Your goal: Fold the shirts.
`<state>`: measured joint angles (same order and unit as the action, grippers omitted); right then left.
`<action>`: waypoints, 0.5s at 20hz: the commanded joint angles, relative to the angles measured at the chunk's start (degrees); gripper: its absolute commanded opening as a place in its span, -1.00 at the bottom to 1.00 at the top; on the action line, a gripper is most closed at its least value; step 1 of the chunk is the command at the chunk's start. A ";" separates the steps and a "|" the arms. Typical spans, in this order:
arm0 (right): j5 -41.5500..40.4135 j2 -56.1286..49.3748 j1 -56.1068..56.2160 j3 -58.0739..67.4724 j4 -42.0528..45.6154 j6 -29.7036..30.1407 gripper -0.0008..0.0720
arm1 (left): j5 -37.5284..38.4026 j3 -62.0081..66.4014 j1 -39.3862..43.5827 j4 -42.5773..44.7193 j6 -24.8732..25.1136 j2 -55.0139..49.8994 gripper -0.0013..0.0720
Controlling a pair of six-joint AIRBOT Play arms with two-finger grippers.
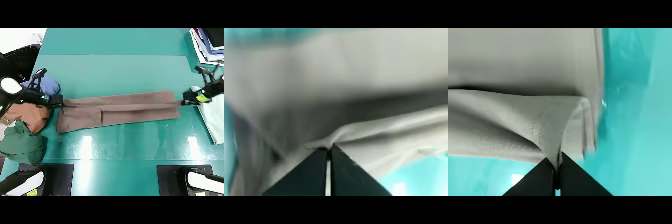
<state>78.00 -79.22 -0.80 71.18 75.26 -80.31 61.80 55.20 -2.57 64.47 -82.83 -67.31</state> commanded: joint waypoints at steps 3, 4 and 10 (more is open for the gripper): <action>-2.36 -12.20 -1.20 10.29 -10.64 -0.13 -0.03 | -6.97 4.15 -0.04 -1.07 0.70 -7.19 -0.25; -1.95 -13.00 -1.90 10.78 -12.24 -0.02 0.03 | -6.80 4.57 -0.04 -1.22 0.11 -7.17 0.55; 6.67 -13.18 -10.62 7.76 -14.36 5.86 0.07 | 2.14 8.28 -0.02 -4.17 0.24 -6.93 0.20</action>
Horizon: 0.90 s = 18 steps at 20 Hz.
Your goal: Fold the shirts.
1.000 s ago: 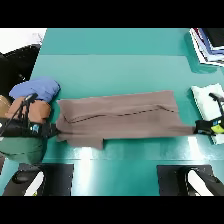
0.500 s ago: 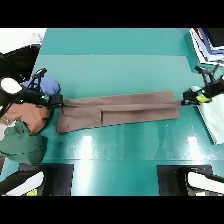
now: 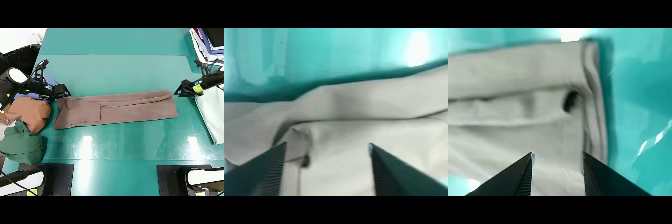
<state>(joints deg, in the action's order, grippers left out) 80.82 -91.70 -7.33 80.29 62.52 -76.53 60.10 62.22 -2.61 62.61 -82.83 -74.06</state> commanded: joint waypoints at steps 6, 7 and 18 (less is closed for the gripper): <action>-2.21 -2.97 -10.60 -14.14 -14.34 7.98 0.43 | 1.73 1.27 4.39 -6.29 0.68 -0.24 -0.87; -2.38 -4.24 -10.32 -14.64 -16.06 8.76 0.43 | 0.70 1.27 6.25 -6.27 -0.07 -0.24 -0.90; 2.86 -1.57 -2.67 -1.81 -19.71 9.51 -0.94 | -9.92 5.95 23.58 -9.86 -5.70 -11.39 -0.90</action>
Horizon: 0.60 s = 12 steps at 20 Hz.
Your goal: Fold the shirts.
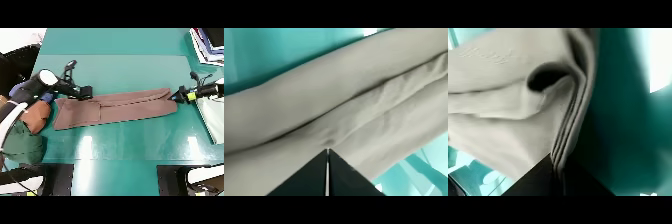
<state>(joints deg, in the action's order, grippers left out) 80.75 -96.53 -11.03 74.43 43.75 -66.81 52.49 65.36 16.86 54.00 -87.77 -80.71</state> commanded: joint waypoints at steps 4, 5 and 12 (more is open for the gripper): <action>3.76 11.56 4.59 9.38 -8.50 -1.57 -0.94 | -1.44 13.07 10.80 -2.60 -0.74 -15.61 -0.90; 3.76 13.03 5.97 10.43 -10.73 -1.57 -0.94 | -1.33 15.26 12.15 -2.60 -0.76 -17.90 -0.90; 2.71 15.74 18.29 17.46 -18.64 -1.70 -0.94 | 0.02 21.35 14.69 -2.84 -2.25 -24.46 -0.90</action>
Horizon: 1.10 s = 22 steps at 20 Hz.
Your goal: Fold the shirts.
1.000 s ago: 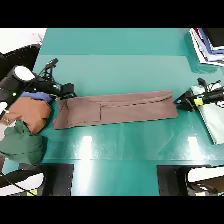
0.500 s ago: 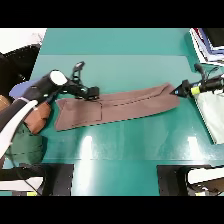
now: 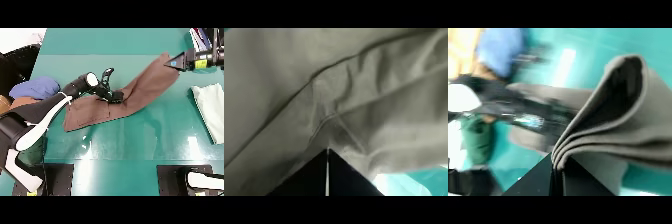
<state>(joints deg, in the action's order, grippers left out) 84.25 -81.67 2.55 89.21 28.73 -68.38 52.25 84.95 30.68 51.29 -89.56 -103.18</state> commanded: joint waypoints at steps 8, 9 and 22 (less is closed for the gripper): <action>-5.57 -0.13 16.65 6.86 -3.74 -0.11 -0.94 | 4.20 3.82 -0.50 9.33 -0.70 1.51 -0.90; -5.90 -0.83 18.51 7.78 -3.76 -0.11 -0.94 | 4.98 4.00 -2.10 10.71 -0.79 3.89 -0.90; -20.52 -28.72 51.82 26.91 -3.10 2.91 0.50 | 15.76 4.22 -36.85 28.94 -0.33 37.24 -0.90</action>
<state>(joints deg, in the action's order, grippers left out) 66.02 -103.20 48.73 110.74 25.06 -66.92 66.39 89.10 -0.27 78.17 -90.19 -70.65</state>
